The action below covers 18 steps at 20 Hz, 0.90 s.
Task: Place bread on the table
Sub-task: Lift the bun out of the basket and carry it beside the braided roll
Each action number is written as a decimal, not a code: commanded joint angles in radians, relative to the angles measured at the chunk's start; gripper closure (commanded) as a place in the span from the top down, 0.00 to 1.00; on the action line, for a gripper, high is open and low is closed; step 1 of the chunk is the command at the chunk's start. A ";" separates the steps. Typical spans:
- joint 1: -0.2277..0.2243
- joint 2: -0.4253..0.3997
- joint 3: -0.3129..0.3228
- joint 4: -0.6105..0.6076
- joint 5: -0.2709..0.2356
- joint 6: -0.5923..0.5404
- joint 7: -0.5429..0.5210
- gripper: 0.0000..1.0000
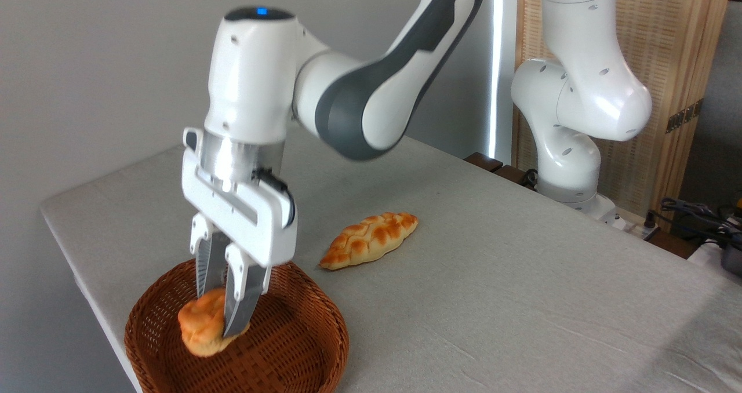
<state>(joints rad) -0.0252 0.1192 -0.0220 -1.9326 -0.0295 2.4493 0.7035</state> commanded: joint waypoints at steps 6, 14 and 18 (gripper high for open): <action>0.005 -0.183 -0.003 -0.035 -0.006 -0.364 0.016 0.60; 0.004 -0.349 0.004 -0.235 -0.006 -0.516 0.028 0.63; 0.001 -0.340 0.004 -0.287 -0.006 -0.530 0.060 0.62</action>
<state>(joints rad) -0.0239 -0.2029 -0.0219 -2.1629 -0.0295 1.9325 0.7129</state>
